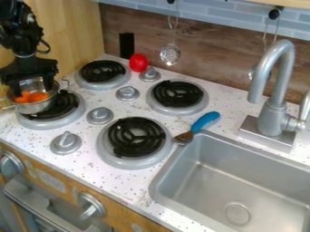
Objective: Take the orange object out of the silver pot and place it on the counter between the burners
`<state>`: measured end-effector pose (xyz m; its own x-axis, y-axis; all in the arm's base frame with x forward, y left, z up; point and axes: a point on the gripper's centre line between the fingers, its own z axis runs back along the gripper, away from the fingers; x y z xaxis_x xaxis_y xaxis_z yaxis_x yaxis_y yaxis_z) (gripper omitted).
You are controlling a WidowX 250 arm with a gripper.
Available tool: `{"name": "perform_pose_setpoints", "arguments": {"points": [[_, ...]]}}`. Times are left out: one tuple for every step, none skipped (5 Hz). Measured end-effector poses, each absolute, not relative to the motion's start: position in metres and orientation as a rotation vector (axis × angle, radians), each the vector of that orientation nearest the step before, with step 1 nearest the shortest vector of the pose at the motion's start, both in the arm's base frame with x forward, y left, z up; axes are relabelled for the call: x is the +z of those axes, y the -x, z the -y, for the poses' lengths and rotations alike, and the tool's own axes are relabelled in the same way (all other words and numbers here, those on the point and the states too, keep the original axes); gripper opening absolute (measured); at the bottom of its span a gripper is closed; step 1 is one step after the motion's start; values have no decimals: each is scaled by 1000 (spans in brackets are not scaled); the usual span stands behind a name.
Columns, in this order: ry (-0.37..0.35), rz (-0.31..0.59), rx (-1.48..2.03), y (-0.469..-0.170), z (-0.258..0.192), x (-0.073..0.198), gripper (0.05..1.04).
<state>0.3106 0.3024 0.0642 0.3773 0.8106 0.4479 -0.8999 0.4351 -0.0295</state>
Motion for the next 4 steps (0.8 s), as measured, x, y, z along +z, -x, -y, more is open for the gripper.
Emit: {"name": "perform_pose_setpoints", "arguments": {"points": [[-223, 437, 1112, -313, -302, 60, 1002], [-213, 411, 1123, -313, -302, 43, 1002], [-220, 413, 1128, -316, -305, 37, 961], [-230, 434, 1137, -317, -309, 37, 692]]}}
